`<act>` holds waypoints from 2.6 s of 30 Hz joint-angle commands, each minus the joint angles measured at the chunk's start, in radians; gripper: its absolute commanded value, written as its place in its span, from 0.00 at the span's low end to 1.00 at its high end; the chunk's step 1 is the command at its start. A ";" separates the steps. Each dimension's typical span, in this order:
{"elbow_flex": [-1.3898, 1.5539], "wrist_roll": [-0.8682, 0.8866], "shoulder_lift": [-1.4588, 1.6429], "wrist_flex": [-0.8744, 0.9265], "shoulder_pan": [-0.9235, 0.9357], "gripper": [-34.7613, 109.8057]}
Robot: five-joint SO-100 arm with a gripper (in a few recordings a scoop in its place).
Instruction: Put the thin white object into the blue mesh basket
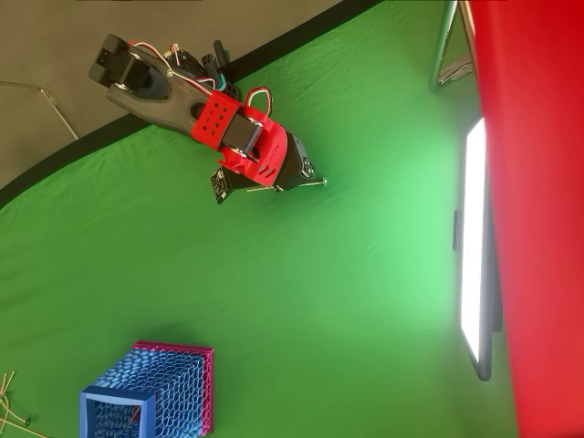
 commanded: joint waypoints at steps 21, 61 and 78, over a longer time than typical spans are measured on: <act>0.052 0.149 -0.161 -0.150 0.035 0.30; 0.041 0.115 -0.324 -0.238 0.058 0.32; 0.008 0.117 -0.308 -0.199 0.035 0.32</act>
